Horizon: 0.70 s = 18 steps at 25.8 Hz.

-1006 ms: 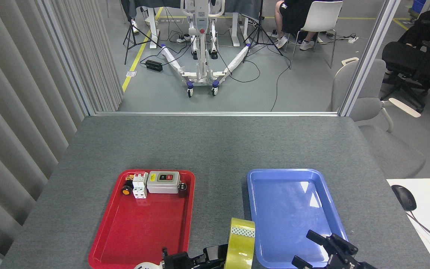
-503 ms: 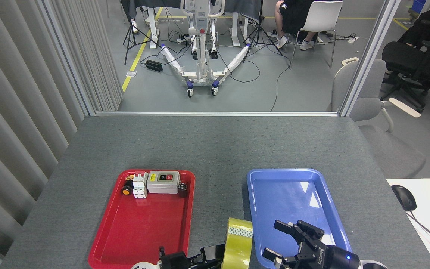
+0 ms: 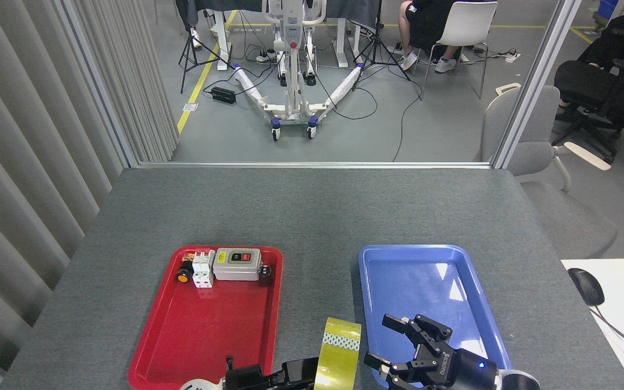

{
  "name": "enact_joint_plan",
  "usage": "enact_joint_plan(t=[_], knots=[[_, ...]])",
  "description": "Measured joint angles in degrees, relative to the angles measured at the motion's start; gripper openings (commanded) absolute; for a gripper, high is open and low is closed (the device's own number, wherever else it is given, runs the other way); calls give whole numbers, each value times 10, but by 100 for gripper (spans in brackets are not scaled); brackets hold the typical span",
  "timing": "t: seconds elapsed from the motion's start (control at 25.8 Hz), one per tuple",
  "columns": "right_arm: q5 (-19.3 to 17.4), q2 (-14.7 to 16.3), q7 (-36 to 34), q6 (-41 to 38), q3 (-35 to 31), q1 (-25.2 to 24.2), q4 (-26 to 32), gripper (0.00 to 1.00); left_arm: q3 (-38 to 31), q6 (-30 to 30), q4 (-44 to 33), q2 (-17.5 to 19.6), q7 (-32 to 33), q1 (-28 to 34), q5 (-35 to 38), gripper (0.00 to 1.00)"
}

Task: Place and move tape with both arms
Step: 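Move the right gripper toward the tape held by the left gripper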

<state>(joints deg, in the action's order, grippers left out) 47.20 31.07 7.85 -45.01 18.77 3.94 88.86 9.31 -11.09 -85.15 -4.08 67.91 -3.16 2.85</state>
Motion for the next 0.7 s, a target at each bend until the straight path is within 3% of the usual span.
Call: enact_joint_plan(t=[0.23,0.7], knots=[[13,-5,0,0,23,13,2,92,-8,-26,-6,6,40,3,-27,0],[18,-23,2,0,35,28,17,92,-12,-44,-9,12,62,4,-35,0]])
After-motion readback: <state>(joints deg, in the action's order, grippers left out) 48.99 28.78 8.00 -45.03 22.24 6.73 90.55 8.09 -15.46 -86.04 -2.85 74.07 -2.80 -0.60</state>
